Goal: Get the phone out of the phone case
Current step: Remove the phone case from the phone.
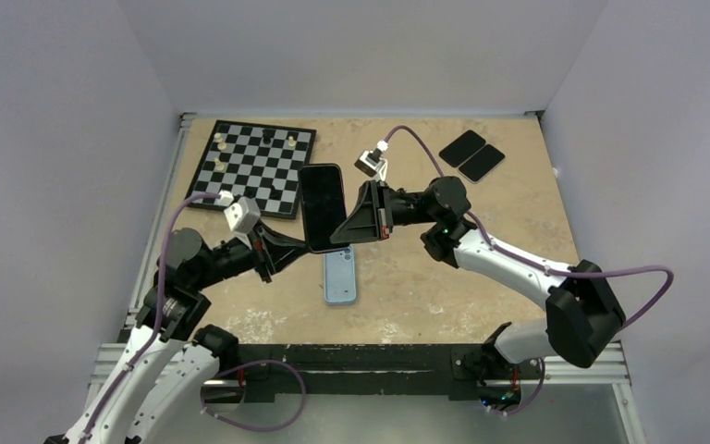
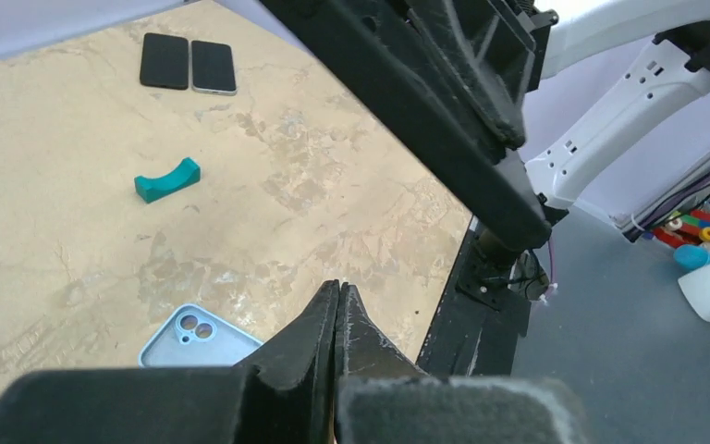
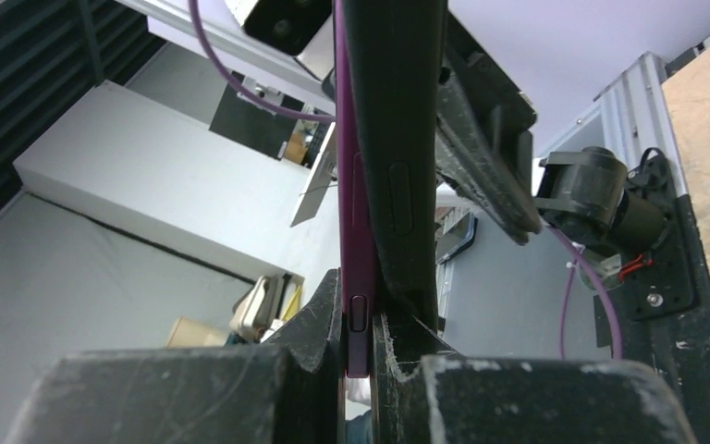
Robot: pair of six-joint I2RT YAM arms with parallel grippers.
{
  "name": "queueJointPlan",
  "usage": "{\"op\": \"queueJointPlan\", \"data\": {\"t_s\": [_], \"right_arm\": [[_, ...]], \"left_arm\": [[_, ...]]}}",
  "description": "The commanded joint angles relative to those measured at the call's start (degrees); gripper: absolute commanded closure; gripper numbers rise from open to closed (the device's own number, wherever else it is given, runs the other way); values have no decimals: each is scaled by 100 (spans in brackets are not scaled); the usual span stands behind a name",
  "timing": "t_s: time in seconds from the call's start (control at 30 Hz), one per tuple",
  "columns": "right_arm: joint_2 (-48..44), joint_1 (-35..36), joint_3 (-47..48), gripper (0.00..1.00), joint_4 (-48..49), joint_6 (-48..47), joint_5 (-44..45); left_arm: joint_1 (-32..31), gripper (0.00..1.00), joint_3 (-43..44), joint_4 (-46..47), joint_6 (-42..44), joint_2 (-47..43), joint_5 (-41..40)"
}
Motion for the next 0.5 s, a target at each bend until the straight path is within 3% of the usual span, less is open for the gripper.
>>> {"op": "queueJointPlan", "data": {"t_s": [0.0,0.03,0.1,0.2,0.3,0.47], "right_arm": [[-224,75,42,100,641,96,37],[-276,79,61,100,403,-109,55],[-353,75,104,100,53,-446,103],[-403,61,210,100,-406,-853,271],[-372,67,269,100,-560,-1065,406],[-268,74,392,100,-588,-1133,488]], "left_arm": [[15,100,-144,678,-668,-117,-197],[10,91,-149,725,-762,-104,-70],[10,63,-235,917,-990,-108,346],[17,36,-556,1274,-1343,-383,680],[10,23,-829,1573,-1628,-762,848],[12,25,-675,1605,-1951,-842,497]]}}
